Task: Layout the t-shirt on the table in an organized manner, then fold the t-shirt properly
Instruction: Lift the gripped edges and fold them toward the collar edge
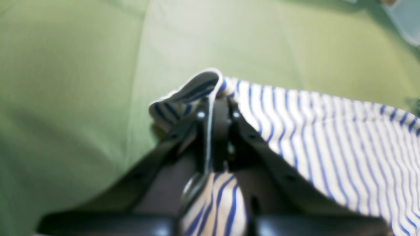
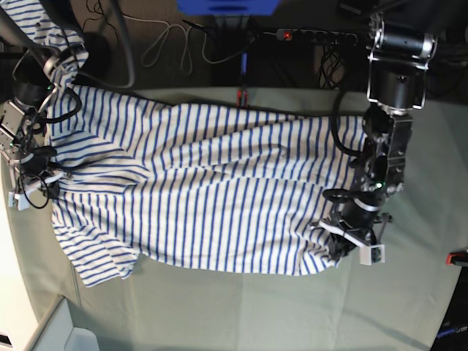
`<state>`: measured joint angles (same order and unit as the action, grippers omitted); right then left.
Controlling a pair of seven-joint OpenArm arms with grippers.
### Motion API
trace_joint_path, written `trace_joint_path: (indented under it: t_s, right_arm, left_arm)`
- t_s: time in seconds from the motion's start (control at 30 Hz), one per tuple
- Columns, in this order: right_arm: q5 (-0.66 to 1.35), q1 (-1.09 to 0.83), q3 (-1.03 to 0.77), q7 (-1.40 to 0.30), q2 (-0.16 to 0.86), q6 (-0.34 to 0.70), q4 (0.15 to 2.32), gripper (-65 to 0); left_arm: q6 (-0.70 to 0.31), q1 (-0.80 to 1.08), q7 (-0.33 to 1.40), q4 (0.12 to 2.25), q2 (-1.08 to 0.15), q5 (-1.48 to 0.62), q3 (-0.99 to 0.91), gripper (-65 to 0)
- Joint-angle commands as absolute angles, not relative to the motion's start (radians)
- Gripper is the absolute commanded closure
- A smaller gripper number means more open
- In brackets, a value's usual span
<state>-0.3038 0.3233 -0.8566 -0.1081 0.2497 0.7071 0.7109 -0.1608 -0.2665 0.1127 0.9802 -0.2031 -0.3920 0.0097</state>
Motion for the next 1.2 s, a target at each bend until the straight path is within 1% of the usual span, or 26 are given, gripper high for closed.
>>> trace_joint_path:
  t_s: [0.0,0.07,0.1,0.3,0.37,0.43,0.53,0.6,0.73,0.87,1.1,1.17]
  right_arm:
    - [-0.292,0.344,-0.858,-0.087,0.272,0.698,0.73,0.0]
    - [-0.292,0.344,-0.858,-0.087,0.272,0.698,0.73,0.0]
    - [-0.292,0.344,-0.858,-0.088,0.272,0.698,0.73,0.0]
    - [-0.292,0.343,-0.858,-0.091,0.272,0.698,0.73,0.0]
    - [-0.292,0.343,-0.858,-0.093,0.272,0.698,0.73,0.0]
    - [-0.292,0.343,-0.858,-0.093,0.272,0.698,0.73,0.0]
    - [-0.292,0.343,-0.858,-0.094,0.271,0.698,0.73,0.0]
    - [-0.294,0.343,-0.858,-0.094,0.271,0.698,0.73,0.0]
    - [-0.295,0.343,-0.857,-0.096,0.271,0.698,0.73,0.0]
    - [-0.295,0.328,-0.857,-0.096,0.271,0.698,0.73,0.0]
    - [-0.295,0.323,-0.857,-0.088,0.269,0.698,0.73,0.0]
    - [-0.295,0.325,-0.857,-0.088,0.269,0.698,0.73,0.0]
  left_arm:
    - [-0.166,-0.303,0.087,0.977,-0.2,-0.397,0.005,-9.3]
    - [-0.166,-0.306,0.087,0.94,-0.197,-0.398,0.004,-15.2]
    - [-0.166,-0.303,0.087,0.934,-0.197,-0.397,0.004,-16.5]
    - [-0.159,-0.302,0.087,0.92,-0.202,-0.403,0.002,-17.4]
    - [-0.159,-0.302,0.087,0.917,-0.203,-0.403,0.001,-19.3]
    - [-0.159,-0.305,0.087,0.891,-0.203,-0.401,0.001,-23.6]
    - [-0.159,-0.32,0.087,0.803,-0.203,-0.404,0.001,-32.5]
    - [-0.159,-0.344,0.084,0.74,-0.199,-0.404,0.001,-35.4]
    - [-0.168,-0.375,0.079,0.647,-0.194,-0.404,0.004,-36.1]
    - [-0.168,-0.378,0.079,0.648,-0.193,-0.406,0.004,-36.1]
    - [-0.168,-0.401,0.079,0.636,-0.154,-0.397,0.005,-35.5]
    - [-0.168,-0.401,0.079,0.636,-0.14,-0.397,0.007,-31.3]
